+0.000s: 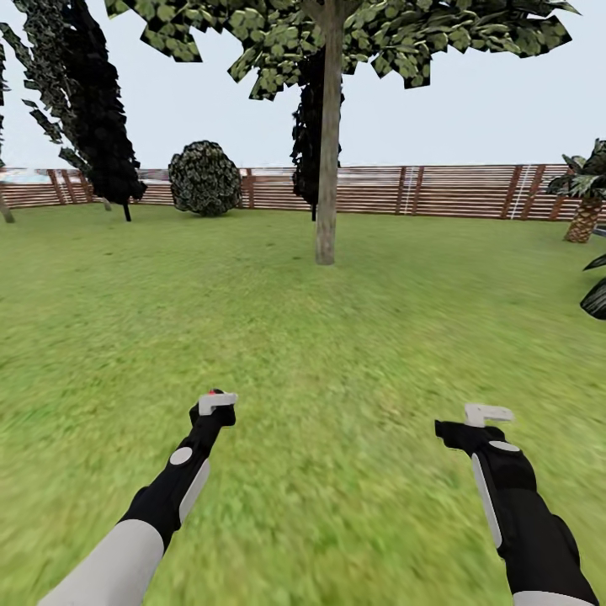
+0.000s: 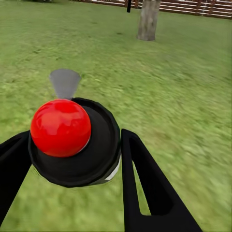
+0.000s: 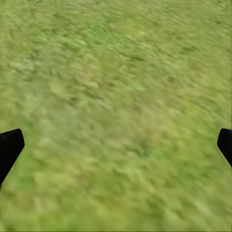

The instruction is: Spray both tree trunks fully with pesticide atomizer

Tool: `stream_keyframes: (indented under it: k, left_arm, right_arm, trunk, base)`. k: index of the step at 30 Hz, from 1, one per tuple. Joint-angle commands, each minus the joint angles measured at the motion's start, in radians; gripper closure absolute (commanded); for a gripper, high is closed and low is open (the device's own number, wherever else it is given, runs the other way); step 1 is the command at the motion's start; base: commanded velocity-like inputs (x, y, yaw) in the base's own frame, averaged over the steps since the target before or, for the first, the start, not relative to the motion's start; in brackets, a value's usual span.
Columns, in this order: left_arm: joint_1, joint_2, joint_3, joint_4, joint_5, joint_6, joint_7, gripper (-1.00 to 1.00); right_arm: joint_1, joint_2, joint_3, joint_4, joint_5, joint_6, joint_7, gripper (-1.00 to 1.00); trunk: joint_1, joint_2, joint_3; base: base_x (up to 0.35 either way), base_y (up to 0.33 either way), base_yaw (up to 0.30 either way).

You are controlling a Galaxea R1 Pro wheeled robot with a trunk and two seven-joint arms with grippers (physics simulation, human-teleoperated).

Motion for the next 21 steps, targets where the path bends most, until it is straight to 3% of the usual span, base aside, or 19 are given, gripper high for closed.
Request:
stream_keyframes:
  k: [1,21]
  left_arm:
    - [0.0,0.0,0.0,0.0,0.0,0.0,0.0,1.0]
    - [0.0,0.0,0.0,0.0,0.0,0.0,0.0,1.0]
  right_arm:
    - [0.0,0.0,0.0,0.0,0.0,0.0,0.0,-1.0]
    - [0.0,0.0,0.0,0.0,0.001,0.0,0.0,-1.0]
  trunk:
    - [0.0,0.0,0.0]
    - [0.0,0.0,0.0]
  base:
    - [0.336,0.0,0.0]
    - [0.336,0.0,0.0]
